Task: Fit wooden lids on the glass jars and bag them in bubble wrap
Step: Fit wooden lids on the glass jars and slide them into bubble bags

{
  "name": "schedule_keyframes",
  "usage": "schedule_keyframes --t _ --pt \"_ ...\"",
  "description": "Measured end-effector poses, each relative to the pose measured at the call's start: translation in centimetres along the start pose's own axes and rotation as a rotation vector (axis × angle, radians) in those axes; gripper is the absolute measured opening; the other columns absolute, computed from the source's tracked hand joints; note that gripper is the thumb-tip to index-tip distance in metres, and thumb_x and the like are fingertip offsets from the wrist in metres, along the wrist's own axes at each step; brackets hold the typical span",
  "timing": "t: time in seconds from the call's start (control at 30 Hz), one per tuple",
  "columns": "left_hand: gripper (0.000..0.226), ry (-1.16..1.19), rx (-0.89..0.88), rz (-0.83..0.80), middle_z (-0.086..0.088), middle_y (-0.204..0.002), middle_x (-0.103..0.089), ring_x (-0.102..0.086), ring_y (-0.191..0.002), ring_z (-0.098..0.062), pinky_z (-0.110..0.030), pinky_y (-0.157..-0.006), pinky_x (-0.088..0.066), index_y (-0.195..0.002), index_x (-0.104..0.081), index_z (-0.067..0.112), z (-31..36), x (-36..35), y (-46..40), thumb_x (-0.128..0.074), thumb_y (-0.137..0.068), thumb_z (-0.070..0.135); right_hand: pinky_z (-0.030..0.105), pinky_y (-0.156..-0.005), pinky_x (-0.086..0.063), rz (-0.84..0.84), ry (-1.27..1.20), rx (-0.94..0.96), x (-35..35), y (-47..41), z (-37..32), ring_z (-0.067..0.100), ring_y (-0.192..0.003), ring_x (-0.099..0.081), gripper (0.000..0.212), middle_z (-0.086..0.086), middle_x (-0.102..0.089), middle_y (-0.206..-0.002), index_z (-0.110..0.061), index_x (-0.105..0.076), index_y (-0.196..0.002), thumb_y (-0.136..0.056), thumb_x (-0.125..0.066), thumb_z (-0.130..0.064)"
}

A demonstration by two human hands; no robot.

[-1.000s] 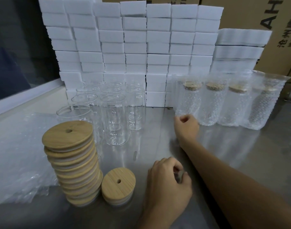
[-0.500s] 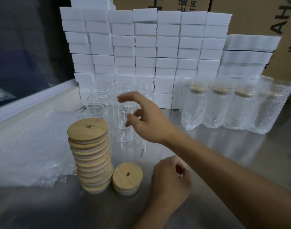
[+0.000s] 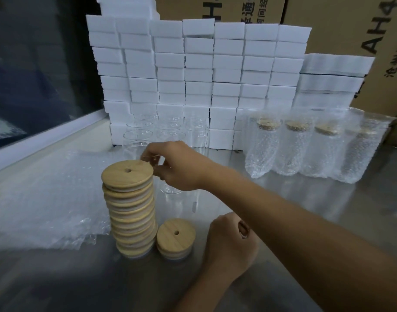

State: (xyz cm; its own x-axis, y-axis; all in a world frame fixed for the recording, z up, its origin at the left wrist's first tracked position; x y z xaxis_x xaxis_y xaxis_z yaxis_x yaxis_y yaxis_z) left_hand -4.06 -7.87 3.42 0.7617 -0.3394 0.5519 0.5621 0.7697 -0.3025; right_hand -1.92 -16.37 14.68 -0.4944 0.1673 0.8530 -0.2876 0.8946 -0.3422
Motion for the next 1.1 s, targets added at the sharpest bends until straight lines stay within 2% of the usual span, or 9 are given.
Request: schedule_keyframes --t 0.13,0.33,0.43,0.5,0.57,0.67,0.8,0.93,1.1 --pt "0.041 0.01 -0.042 0.005 0.037 -0.048 -0.046 -0.048 -0.055 0.018 0.0 -0.052 -0.032 -0.054 -0.038 0.031 0.3 -0.2 0.2 -0.059 -0.085 0.013 0.007 -0.068 -0.043 0.034 -0.075 -0.084 0.3 3.0 1.8 -0.009 -0.07 -0.055 0.014 -0.008 -0.061 -0.095 -0.008 -0.068 -0.109 -0.097 -0.062 -0.004" --pt "0.024 -0.114 -0.146 0.051 0.015 -0.053 -0.043 -0.046 -0.054 -0.001 -0.006 -0.052 -0.031 -0.063 -0.046 0.029 0.6 -0.8 0.6 -0.057 -0.084 0.028 0.013 -0.072 -0.047 0.206 -0.148 -0.237 1.5 9.2 6.0 0.003 -0.083 -0.062 0.012 -0.007 -0.068 -0.103 -0.026 -0.063 -0.094 -0.097 -0.066 -0.014" --pt "0.015 -0.172 -0.197 0.09 0.009 -0.063 -0.054 -0.054 -0.06 -0.012 -0.026 -0.057 -0.044 -0.071 -0.055 0.022 1.1 -0.8 0.8 -0.055 -0.082 0.031 0.009 -0.08 -0.043 0.357 -0.146 -0.253 2.2 12.4 7.1 0.0 -0.093 -0.057 0.011 -0.014 -0.054 -0.108 -0.03 -0.06 -0.093 -0.097 -0.065 -0.021" --pt "0.013 -0.221 -0.267 0.138 0.006 -0.067 -0.058 -0.055 -0.062 -0.014 -0.028 -0.056 -0.041 -0.071 -0.055 0.021 1.9 -0.5 1.1 -0.058 -0.081 0.03 0.016 -0.093 -0.043 0.437 -0.175 -0.284 2.4 14.1 7.9 -0.005 -0.108 -0.051 0.007 -0.011 -0.048 -0.116 -0.028 -0.059 -0.092 -0.098 -0.063 -0.028" --pt "0.013 -0.223 -0.344 0.226 0.006 -0.066 -0.056 -0.053 -0.061 -0.015 -0.028 -0.055 -0.04 -0.069 -0.055 0.019 2.6 0.0 1.4 -0.062 -0.079 0.024 0.027 -0.095 -0.048 0.567 -0.277 -0.328 2.9 15.3 8.4 0.002 -0.12 -0.051 0.015 -0.006 -0.049 -0.124 -0.024 -0.06 -0.087 -0.095 -0.062 -0.037" --pt "0.005 -0.192 -0.454 0.437 0.004 -0.073 -0.054 -0.053 -0.071 -0.019 -0.033 -0.064 -0.044 -0.075 -0.058 0.016 3.3 1.3 2.0 -0.061 -0.076 0.019 0.025 -0.087 -0.047 0.803 -0.368 -0.347 3.9 16.6 8.3 0.006 -0.12 -0.055 0.027 0.0 -0.054 -0.125 -0.017 -0.06 -0.076 -0.088 -0.062 -0.042" --pt "0.039 -0.185 -0.379 0.575 -0.003 -0.106 -0.053 -0.053 -0.098 -0.025 -0.039 -0.082 -0.045 -0.107 -0.054 0.016 2.7 2.2 2.0 -0.067 -0.071 0.025 0.028 -0.089 -0.049 0.994 -0.379 -0.306 4.6 17.6 8.3 0.01 -0.118 -0.059 0.029 0.001 -0.059 -0.115 -0.007 -0.059 -0.072 -0.089 -0.075 -0.024" --pt "0.074 -0.16 -0.267 0.574 -0.009 -0.128 -0.049 -0.049 -0.118 -0.028 -0.037 -0.094 -0.04 -0.128 -0.044 0.013 1.8 2.2 1.5 -0.078 -0.064 0.026 0.022 -0.089 -0.047 1.002 -0.314 -0.22 4.6 17.2 7.1 0.009 -0.112 -0.059 0.023 -0.002 -0.06 -0.111 -0.019 -0.059 -0.08 -0.083 -0.076 -0.035" --pt "0.094 -0.058 -0.129 0.459 -0.007 -0.143 -0.044 -0.043 -0.132 -0.025 -0.039 -0.105 -0.039 -0.144 -0.029 0.014 0.2 1.5 0.7 -0.082 -0.068 0.029 0.025 -0.095 -0.048 0.931 -0.367 -0.225 3.6 16.7 6.9 0.007 -0.118 -0.059 0.032 -0.01 -0.06 -0.119 -0.029 -0.058 -0.109 -0.085 -0.072 -0.045"
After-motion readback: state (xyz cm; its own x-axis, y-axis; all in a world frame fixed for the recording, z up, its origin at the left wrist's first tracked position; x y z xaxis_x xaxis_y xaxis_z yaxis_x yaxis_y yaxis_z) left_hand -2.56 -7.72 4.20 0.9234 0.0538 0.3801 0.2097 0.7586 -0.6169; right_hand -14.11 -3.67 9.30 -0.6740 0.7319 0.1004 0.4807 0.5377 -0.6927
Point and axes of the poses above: each hand's wrist, its own y-axis away from the middle knuckle, its own x-axis out of the back of the hand, z = x × y, the point moved 6 cm from there along -y, towards the middle knuckle
